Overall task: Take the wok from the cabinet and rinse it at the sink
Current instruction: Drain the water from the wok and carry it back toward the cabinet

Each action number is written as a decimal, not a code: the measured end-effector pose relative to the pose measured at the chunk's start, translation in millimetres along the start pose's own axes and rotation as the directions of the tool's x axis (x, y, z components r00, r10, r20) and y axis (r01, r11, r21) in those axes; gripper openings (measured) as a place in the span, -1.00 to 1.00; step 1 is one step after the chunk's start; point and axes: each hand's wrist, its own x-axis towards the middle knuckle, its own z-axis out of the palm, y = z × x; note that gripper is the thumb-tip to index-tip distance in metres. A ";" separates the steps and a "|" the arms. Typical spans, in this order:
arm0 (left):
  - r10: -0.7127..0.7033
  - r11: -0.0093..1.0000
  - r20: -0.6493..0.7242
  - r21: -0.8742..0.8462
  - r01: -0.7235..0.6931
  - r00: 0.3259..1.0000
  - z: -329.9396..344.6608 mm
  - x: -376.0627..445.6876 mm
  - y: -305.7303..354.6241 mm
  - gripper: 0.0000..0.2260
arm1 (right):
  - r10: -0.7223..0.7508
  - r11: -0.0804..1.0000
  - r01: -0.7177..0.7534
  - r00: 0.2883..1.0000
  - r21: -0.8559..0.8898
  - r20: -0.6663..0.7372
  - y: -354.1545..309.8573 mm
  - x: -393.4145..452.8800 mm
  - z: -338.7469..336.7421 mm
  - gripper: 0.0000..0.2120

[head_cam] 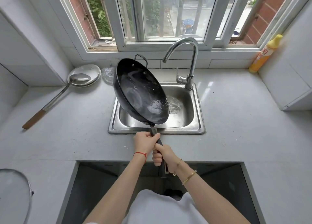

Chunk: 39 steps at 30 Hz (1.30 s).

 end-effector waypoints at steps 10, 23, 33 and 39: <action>0.057 0.985 -0.162 0.170 -0.029 0.985 -21.0 2.0 12.8 -0.66 | 0.036 0.985 -0.077 0.967 0.154 0.253 -8.8 14.5 20.9 -0.51; 0.110 0.963 -0.316 0.268 -0.023 0.942 -56.7 5.4 50.5 -0.76 | -0.103 0.858 -0.190 0.847 0.478 0.522 -36.4 14.4 60.0 -0.51; -0.102 0.960 -0.015 -0.262 0.095 0.995 -75.6 10.5 64.6 -0.81 | -0.147 0.785 -0.249 0.814 0.567 0.562 -57.8 5.0 78.7 -0.53; -0.033 0.942 0.020 -0.335 0.038 0.999 -79.4 9.7 63.1 -0.84 | -0.162 0.832 -0.207 0.797 0.515 0.582 -67.9 -3.2 84.5 -0.51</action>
